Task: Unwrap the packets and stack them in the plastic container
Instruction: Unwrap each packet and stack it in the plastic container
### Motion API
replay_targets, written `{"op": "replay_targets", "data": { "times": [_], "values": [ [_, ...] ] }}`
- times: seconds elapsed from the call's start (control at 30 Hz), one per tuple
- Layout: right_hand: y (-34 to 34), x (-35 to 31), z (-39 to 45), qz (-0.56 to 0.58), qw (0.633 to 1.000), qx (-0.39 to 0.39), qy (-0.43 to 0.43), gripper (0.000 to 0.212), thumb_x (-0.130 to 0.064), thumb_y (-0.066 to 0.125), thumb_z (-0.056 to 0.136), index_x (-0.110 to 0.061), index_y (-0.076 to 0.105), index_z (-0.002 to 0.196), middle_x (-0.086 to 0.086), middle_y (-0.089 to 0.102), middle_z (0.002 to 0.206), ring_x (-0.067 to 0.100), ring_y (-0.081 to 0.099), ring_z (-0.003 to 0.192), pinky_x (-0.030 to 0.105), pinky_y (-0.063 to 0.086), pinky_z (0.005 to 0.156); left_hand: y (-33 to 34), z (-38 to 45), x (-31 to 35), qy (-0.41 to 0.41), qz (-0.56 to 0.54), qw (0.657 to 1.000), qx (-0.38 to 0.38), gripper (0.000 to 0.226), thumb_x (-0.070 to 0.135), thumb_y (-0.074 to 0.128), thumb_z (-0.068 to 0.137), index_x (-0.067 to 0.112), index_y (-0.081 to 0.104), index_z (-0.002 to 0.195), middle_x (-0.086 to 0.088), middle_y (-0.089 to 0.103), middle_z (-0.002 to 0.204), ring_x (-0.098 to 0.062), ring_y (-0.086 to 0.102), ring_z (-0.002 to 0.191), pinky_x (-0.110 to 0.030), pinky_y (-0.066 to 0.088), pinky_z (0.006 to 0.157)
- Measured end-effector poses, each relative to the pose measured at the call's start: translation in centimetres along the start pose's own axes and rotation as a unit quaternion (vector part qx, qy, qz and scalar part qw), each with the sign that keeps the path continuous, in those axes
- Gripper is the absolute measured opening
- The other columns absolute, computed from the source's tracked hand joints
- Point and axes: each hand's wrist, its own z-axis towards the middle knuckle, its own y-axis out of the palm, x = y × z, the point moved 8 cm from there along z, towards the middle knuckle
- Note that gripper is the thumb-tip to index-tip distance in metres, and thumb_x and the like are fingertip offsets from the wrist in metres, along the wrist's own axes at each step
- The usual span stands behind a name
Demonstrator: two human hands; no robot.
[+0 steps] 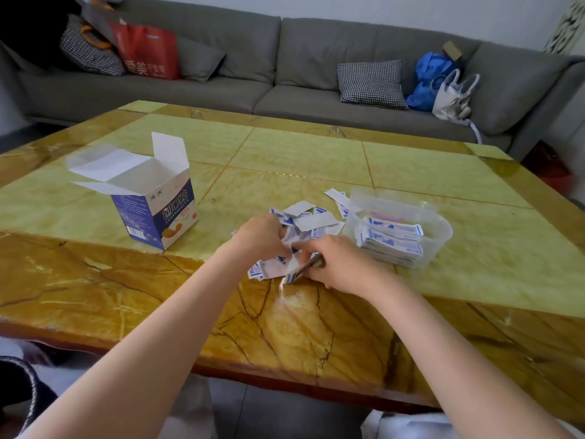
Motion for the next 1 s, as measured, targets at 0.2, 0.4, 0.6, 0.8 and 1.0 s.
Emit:
{"op": "replay_targets", "data": {
  "times": [0.2, 0.4, 0.6, 0.8, 1.0],
  "values": [
    [-0.7, 1.4, -0.3, 0.044, 0.998, -0.037, 0.028, 0.007, -0.025, 0.070, 0.081, -0.021, 0.064, 0.079, -0.008, 0.062, 0.083, 0.004, 0.052, 0.043, 0.020, 0.044, 0.050, -1.8, 0.2, -1.5, -0.014, -0.076, 0.997, 0.025, 0.011, 0.016, 0.066, 0.082, 0.011, 0.057, 0.086, -0.004, 0.056, 0.079, -0.019, 0.051, 0.068, -0.023, 0.038, 0.053],
    [0.6, 1.0, 1.1, 0.080, 0.995, 0.041, 0.051, 0.012, -0.011, 0.056, 0.089, -0.019, 0.059, 0.097, -0.006, 0.056, 0.065, 0.005, 0.050, 0.040, 0.016, 0.040, 0.041, -5.4, -0.8, -4.9, -0.036, -0.137, 0.985, 0.103, 0.010, 0.018, 0.062, 0.085, 0.016, 0.058, 0.094, -0.001, 0.061, 0.085, -0.010, 0.053, 0.065, -0.020, 0.038, 0.052],
    [-3.4, -1.1, 1.1, 0.122, 0.974, 0.190, -0.026, 0.005, -0.008, 0.060, 0.087, -0.012, 0.062, 0.086, -0.006, 0.056, 0.084, -0.002, 0.056, 0.053, 0.002, 0.035, 0.051, -7.8, -2.6, -4.8, 0.024, -0.137, 0.975, 0.174, 0.012, 0.017, 0.060, 0.085, 0.016, 0.063, 0.097, 0.001, 0.064, 0.083, -0.011, 0.055, 0.063, -0.020, 0.037, 0.048],
    [-3.7, -1.7, -0.6, 0.034, 0.988, 0.144, -0.036, 0.004, -0.009, 0.064, 0.083, -0.012, 0.066, 0.085, -0.003, 0.063, 0.084, 0.013, 0.059, 0.066, 0.026, 0.047, 0.070, -3.8, -3.4, 2.0, 0.186, -0.130, 0.974, 0.021, 0.012, 0.013, 0.063, 0.084, 0.017, 0.066, 0.095, -0.001, 0.067, 0.089, -0.013, 0.061, 0.076, -0.025, 0.051, 0.070],
    [-3.4, 1.1, -2.6, -0.112, 0.991, 0.074, 0.007, 0.014, -0.011, 0.051, 0.090, -0.024, 0.049, 0.095, 0.000, 0.065, 0.090, 0.013, 0.054, 0.057, 0.035, 0.053, 0.070, -3.1, -3.4, 1.0, 0.168, -0.086, 0.981, 0.050, 0.028, 0.007, 0.054, 0.089, 0.016, 0.059, 0.114, 0.000, 0.063, 0.113, -0.015, 0.060, 0.103, -0.033, 0.048, 0.094]
  ]
}}
